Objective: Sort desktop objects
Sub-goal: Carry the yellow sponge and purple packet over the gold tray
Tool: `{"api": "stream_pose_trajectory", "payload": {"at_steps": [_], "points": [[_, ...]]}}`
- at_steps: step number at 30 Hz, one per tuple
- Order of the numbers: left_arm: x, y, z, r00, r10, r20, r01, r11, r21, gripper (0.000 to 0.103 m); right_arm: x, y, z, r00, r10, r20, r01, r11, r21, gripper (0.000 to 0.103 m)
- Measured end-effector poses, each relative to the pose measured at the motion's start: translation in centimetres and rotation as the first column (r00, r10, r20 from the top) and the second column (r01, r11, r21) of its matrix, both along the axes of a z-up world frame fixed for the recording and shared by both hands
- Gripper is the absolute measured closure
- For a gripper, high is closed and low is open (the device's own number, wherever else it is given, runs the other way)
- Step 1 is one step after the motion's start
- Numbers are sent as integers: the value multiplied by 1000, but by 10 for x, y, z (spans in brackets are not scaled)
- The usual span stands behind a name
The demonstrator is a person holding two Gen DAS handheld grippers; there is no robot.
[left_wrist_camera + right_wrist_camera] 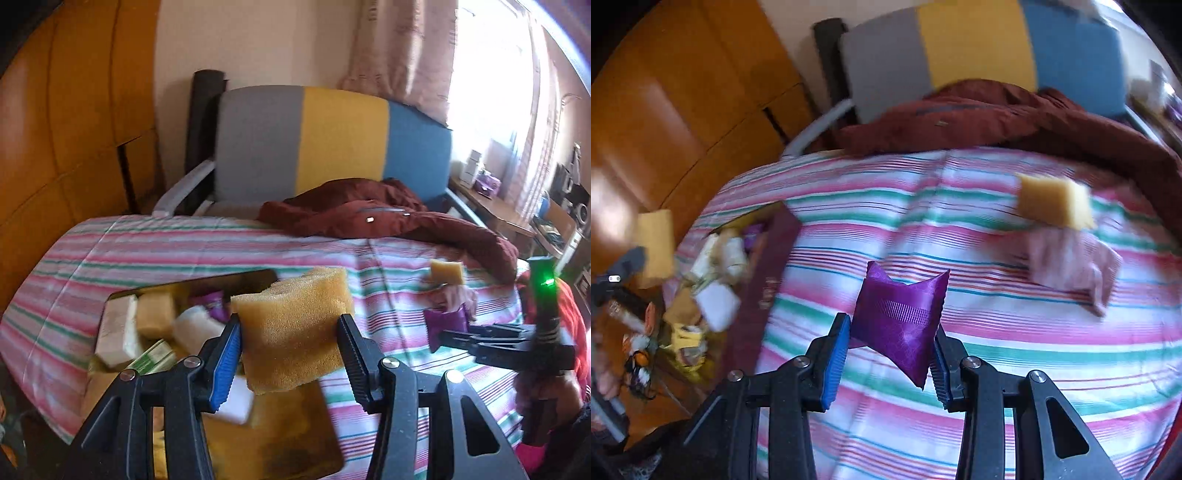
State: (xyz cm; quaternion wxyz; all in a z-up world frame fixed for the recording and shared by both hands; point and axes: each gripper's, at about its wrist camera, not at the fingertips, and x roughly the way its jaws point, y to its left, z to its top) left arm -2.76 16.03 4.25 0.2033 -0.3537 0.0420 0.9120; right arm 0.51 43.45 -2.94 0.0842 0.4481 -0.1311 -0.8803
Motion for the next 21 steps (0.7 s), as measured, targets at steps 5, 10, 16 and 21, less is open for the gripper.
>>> {"api": "stream_pose_trajectory", "payload": {"at_steps": [5,10,16,21], "points": [[-4,-32,-14,998,58,24,-58,998,-11,51,-2,-48,19,995,89,-42,-90,996,-17,62],[-12,-59,-28,993,113,46,-112,993,-25,51,-3,-99,27,982,182,-57,-184,983,-24,62],[-24,-94,-49,979,179,96,-178,984,-25,51,-6,-147,24,968,248,-49,-249,968,-13,62],[-35,-112,-55,973,198,118,-198,980,-5,51,-10,-173,23,963,265,-47,-265,964,15,62]]}}
